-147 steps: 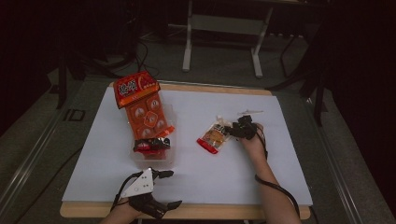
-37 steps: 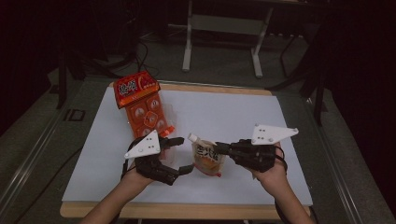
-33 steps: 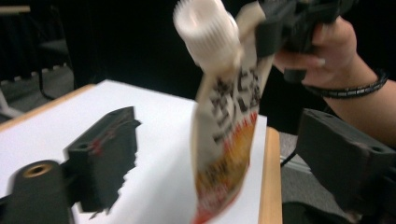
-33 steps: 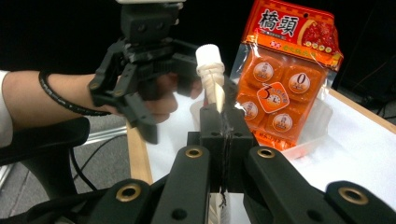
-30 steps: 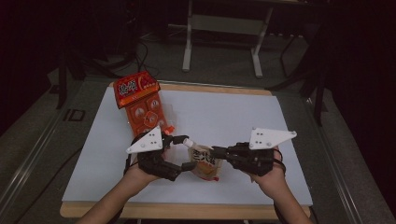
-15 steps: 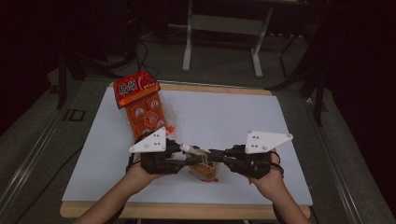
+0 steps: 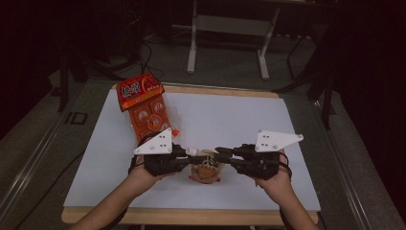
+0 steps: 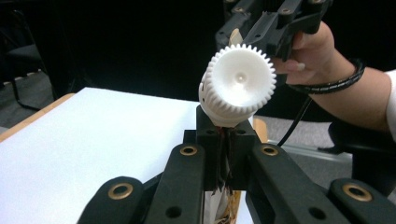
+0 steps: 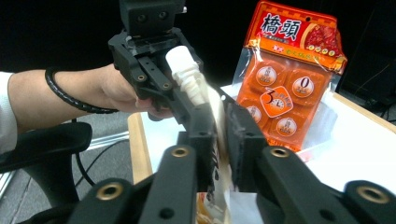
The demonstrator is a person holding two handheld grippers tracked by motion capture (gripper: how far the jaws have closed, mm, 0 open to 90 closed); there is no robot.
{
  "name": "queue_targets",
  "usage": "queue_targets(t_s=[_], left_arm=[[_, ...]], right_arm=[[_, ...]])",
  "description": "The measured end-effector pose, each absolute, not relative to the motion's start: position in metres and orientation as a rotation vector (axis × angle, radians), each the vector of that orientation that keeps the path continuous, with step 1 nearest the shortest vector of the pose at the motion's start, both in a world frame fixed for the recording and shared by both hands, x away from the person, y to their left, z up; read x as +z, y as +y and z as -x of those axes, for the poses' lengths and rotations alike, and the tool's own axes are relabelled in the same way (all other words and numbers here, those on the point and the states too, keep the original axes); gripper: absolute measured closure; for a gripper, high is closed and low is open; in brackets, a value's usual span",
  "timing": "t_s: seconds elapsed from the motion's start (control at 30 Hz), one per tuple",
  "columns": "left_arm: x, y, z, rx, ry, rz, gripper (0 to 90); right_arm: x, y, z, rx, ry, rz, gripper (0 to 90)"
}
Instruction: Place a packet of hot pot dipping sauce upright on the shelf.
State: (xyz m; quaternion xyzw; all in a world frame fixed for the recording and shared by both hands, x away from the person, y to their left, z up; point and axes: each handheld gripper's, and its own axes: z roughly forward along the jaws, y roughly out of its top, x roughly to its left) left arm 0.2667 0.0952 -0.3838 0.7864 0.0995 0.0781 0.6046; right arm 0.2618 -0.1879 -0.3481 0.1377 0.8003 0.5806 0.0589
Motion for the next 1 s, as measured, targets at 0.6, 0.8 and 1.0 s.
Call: queue_targets(t_s=[0.6, 0.8, 1.0], left_arm=[[-0.36, 0.123, -0.285, 0.262, 0.299, -1.731, 88.0], [-0.347, 0.137, -0.294, 0.34, 0.281, -1.694, 88.1], [-0.341, 0.151, -0.305, 0.396, 0.306, -1.667, 88.2]], right_arm=[[-0.354, -0.213, -0.267, 1.855, 2.29, -0.502, 23.2], [-0.361, -0.22, -0.269, 1.871, 2.268, -0.505, 14.9], [-0.366, -0.223, -0.269, 1.863, 2.296, -0.498, 13.7]])
